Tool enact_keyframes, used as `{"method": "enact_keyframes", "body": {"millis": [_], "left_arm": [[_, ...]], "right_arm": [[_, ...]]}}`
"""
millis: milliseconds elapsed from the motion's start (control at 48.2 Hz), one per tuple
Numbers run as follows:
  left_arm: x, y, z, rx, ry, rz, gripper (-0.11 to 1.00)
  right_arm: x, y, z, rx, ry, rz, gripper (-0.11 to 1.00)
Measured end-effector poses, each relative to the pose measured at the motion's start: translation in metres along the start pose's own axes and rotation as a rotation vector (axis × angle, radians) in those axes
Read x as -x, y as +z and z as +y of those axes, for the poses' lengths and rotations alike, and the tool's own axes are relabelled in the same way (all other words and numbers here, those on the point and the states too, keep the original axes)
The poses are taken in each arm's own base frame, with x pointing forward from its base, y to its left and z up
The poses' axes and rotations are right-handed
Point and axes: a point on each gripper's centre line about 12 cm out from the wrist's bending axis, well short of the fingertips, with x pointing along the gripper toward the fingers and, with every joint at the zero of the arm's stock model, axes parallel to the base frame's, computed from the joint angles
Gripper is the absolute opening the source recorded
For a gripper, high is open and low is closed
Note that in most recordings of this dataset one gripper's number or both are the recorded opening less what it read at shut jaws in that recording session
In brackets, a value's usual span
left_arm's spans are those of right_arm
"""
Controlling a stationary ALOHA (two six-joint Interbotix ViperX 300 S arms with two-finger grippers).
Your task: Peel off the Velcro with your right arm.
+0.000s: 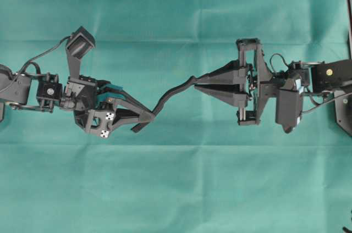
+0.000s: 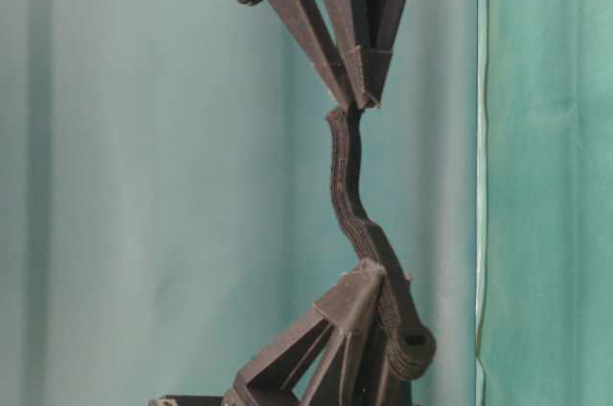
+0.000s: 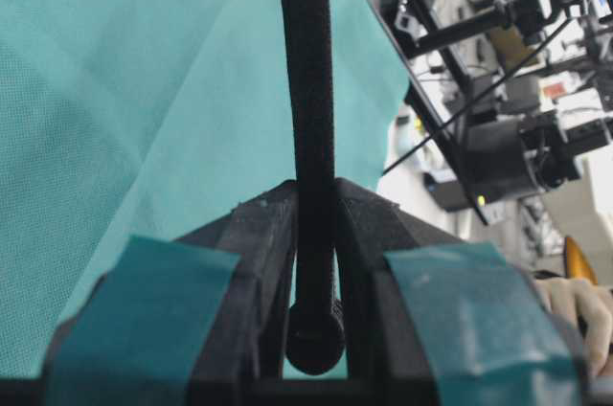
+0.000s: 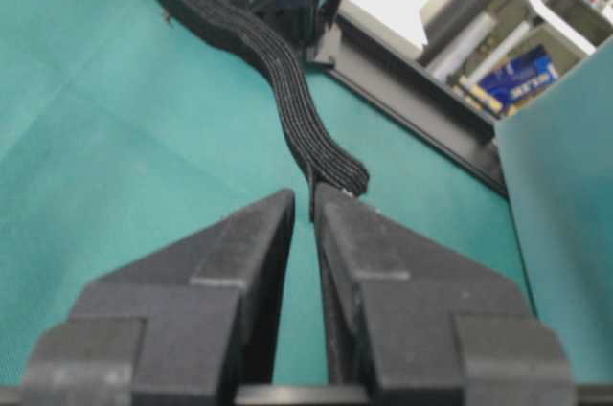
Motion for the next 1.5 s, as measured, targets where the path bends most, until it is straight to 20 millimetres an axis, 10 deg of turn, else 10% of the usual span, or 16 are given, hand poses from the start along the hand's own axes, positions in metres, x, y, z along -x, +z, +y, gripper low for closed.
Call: {"method": "enact_keyframes", "body": {"millis": [1495], "left_arm": [[-0.010, 0.007, 0.004, -0.062, 0.004, -0.024, 0.10]], "right_arm": [[-0.030, 0.002, 0.006, -0.008, 0.018, -0.016, -0.09]]}}
